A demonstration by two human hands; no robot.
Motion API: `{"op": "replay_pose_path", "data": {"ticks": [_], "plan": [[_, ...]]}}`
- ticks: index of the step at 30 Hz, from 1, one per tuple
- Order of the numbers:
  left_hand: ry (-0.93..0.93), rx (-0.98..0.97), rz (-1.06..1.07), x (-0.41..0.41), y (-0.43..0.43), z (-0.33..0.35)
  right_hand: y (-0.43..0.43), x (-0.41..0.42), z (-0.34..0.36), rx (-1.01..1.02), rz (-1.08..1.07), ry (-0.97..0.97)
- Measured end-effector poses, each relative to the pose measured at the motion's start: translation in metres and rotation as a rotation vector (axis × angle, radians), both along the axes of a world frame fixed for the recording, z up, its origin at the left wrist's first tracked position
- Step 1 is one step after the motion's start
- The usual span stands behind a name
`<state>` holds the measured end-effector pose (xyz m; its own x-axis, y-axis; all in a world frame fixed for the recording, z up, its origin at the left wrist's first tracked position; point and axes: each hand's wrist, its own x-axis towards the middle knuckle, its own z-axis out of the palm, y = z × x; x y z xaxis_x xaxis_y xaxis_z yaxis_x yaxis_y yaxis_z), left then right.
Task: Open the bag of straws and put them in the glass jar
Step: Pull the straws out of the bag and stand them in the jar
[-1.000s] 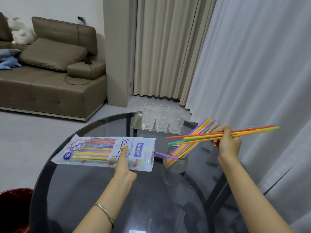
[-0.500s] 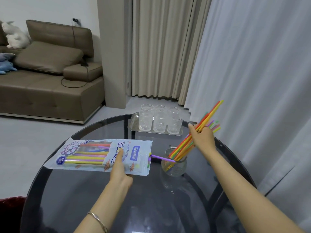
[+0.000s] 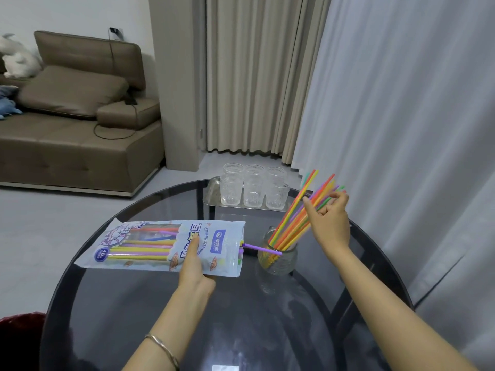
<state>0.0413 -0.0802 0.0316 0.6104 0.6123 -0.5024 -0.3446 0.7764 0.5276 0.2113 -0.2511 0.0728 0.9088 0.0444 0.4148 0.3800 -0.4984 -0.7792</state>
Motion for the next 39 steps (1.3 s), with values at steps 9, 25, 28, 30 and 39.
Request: {"op": "replay_pose_path", "data": {"ticks": [9,25,28,30,39], "plan": [[-0.081,-0.008,0.011,-0.024,-0.009,0.017,0.005,-0.086,-0.017,0.492,0.133,0.391],[0.003,0.658,-0.013,-0.063,-0.038,0.034,0.057,-0.167,-0.033,1.226,0.292,1.036],[-0.024,0.692,-0.006,-0.067,-0.039,0.036,0.058,-0.171,-0.032,1.213,0.309,1.003],[-0.020,0.671,-0.001,-0.067,-0.038,0.035,0.057,-0.172,-0.031,1.168,0.305,0.986],[-0.017,0.306,0.018,-0.064,-0.019,0.021,0.049,-0.183,-0.033,0.425,0.399,0.361]]}}
